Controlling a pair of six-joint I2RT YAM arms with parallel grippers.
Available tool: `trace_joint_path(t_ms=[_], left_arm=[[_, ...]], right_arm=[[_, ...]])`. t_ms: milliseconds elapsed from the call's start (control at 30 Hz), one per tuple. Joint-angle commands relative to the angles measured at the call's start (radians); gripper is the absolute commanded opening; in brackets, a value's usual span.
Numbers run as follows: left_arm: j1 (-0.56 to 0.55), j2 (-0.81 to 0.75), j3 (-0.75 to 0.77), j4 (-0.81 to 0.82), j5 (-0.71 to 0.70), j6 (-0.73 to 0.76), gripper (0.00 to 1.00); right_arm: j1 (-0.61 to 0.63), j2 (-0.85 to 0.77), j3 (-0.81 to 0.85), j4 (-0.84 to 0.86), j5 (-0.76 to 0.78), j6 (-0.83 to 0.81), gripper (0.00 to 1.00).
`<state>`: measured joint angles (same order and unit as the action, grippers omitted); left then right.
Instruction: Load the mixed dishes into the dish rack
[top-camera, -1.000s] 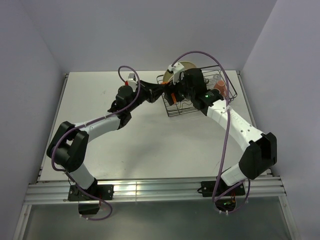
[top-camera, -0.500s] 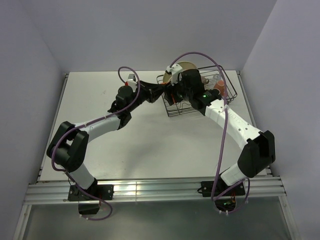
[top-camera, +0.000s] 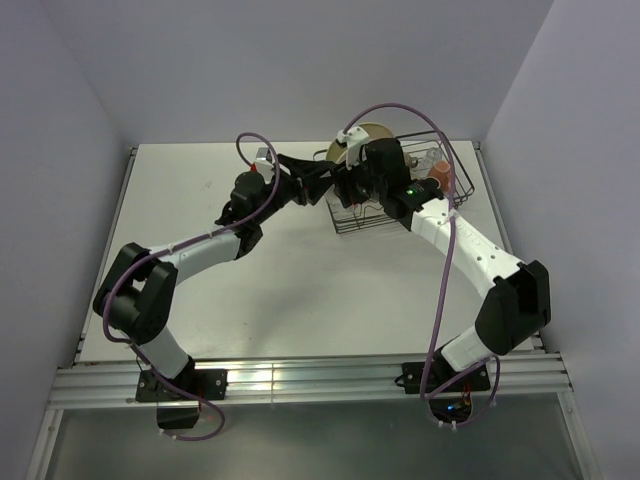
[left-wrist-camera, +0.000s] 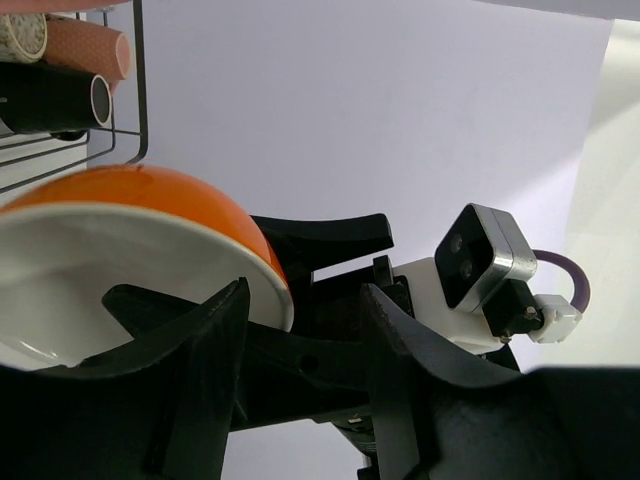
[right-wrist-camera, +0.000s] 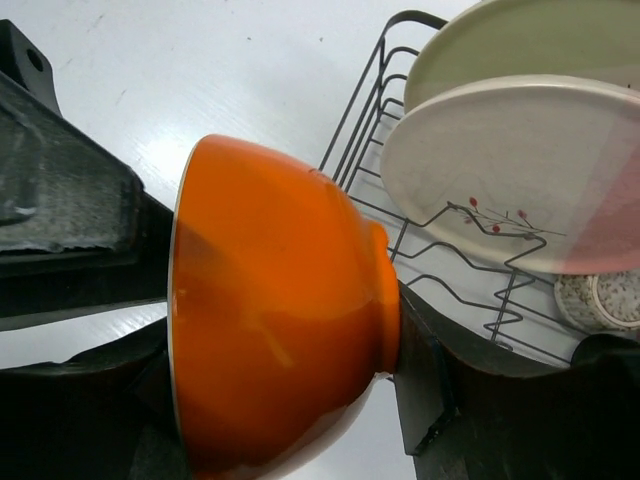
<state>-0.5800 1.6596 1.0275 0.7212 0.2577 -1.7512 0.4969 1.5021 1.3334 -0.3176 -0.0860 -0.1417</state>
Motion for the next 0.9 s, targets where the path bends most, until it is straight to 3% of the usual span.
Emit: trace_joint_path(t_ms=[0,333,467,633,767,800,867], left_arm=[[0.003,-0.037,0.016,0.024,0.011,0.009,0.54],[0.011,-0.037,-0.003,0.004,0.021,0.032,0.56],[0.012,-0.018,-0.012,0.004,0.040,0.036,0.54],[0.035,-0.024,-0.015,-0.046,0.060,0.102,0.54],[0.069,-0.059,0.034,-0.205,0.074,0.267,0.55],[0.078,-0.067,0.052,-0.263,0.071,0.360,0.56],[0.088,-0.099,0.075,-0.394,0.051,0.448,0.56]], right_arm=[[-0.008,-0.019,0.007,0.066,0.023,0.014,0.44],[-0.023,-0.028,-0.010,0.075,-0.007,0.033,0.43],[-0.024,-0.026,-0.019,0.061,-0.040,0.028,0.34],[-0.026,-0.023,-0.030,0.052,-0.063,0.028,0.34],[-0.052,-0.033,-0.023,-0.019,-0.216,-0.025,0.34],[-0.060,-0.034,-0.017,-0.044,-0.342,-0.048,0.34],[-0.075,-0.036,-0.013,-0.101,-0.452,-0.108,0.34]])
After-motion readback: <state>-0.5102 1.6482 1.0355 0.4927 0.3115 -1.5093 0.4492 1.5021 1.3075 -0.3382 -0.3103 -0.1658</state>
